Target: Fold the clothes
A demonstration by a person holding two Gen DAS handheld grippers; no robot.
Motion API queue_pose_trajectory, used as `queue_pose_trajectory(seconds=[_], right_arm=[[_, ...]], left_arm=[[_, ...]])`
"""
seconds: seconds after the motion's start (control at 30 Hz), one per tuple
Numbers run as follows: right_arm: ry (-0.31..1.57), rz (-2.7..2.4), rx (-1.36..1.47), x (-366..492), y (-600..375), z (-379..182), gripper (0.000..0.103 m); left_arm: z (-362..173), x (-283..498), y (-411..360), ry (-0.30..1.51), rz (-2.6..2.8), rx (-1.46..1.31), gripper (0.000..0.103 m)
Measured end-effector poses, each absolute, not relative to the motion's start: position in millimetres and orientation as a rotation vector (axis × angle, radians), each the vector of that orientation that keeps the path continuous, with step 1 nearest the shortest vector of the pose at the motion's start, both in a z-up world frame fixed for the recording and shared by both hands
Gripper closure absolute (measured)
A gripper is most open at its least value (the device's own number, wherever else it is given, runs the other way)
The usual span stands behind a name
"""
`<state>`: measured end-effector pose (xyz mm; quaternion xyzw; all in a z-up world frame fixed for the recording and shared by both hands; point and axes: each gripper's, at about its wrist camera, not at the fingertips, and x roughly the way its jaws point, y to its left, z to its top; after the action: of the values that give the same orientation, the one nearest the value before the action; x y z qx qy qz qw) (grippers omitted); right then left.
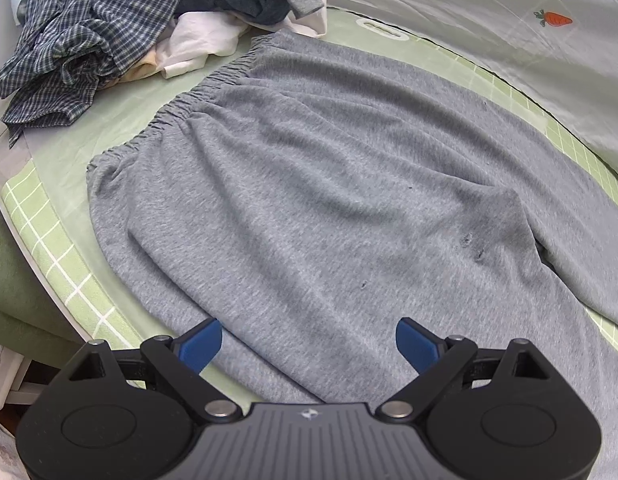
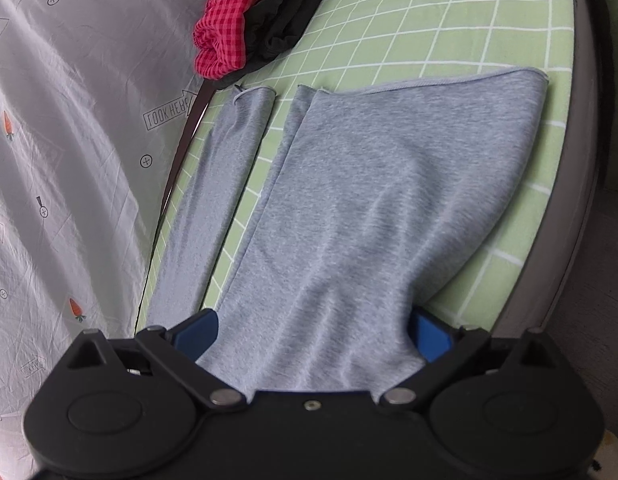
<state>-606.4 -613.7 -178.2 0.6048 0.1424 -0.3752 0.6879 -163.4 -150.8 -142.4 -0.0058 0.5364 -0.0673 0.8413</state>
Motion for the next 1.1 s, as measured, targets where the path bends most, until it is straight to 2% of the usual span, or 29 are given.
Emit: queue_pose_trajectory(seconds=[0.27,0.4,0.47,0.57,0.6,0.63,0.67,0.7,0.73,0.77,0.8,0.83,0.93,1.1], right_arm=[[0.332,-0.906,1.326,-596.7,-597.4,-173.5,0.001],[0.382,-1.035,1.221,-591.4,-604.3,-167.5,0.001],[0.432,-1.088,1.148,-585.8,-611.8,-165.0,0.001],[0.485,-1.131,1.098,-577.9,-622.4,-163.8,0.003],[0.507,-1.155,1.086,-575.0,-625.8,-162.3,0.007],[0.53,-1.181,1.074,-571.9,-629.2,-160.6,0.018],[0.552,-1.201,1.066,-569.7,-631.8,-158.8,0.034],[0.559,-1.212,1.068,-569.1,-634.5,-158.1,0.047],[0.564,-1.222,1.071,-568.8,-637.1,-157.5,0.071],[0.537,-1.222,1.08,-569.8,-637.8,-155.9,0.083],[0.504,-1.219,1.09,-571.0,-638.1,-154.2,0.088],[0.471,-1.217,1.1,-572.1,-638.5,-152.4,0.1],[0.394,-1.237,1.034,-574.0,-635.9,-127.7,0.1],[0.27,-1.251,0.94,-577.8,-629.5,-79.7,0.101]], left_arm=[[-137.0,-121.7,-89.1,1.13,-0.001,-0.136,0.01],[-137.8,-99.0,-66.3,1.12,0.068,-0.148,0.012],[-140.9,-87.1,-56.9,1.114,0.09,-0.155,0.017],[-147.5,-71.3,-49.8,1.105,0.097,-0.153,0.039],[-149.6,-66.6,-48.2,1.102,0.098,-0.152,0.047],[-150.5,-63.0,-48.1,1.094,0.1,-0.147,0.051],[-149.8,-59.8,-48.9,1.084,0.095,-0.142,0.055],[-149.8,-57.4,-49.5,1.079,0.09,-0.14,0.064],[-149.8,-55.0,-50.1,1.075,0.084,-0.138,0.081],[-149.9,-52.6,-50.5,1.071,0.079,-0.137,0.09],[-150.0,-50.6,-49.6,1.072,0.076,-0.146,0.098],[-147.7,-50.2,-47.9,1.063,0.077,-0.161,0.099],[-135.7,-51.1,-43.5,1.027,0.079,-0.193,0.1],[-78.2,-61.5,-36.9,0.902,0.025,-0.215,0.101]])
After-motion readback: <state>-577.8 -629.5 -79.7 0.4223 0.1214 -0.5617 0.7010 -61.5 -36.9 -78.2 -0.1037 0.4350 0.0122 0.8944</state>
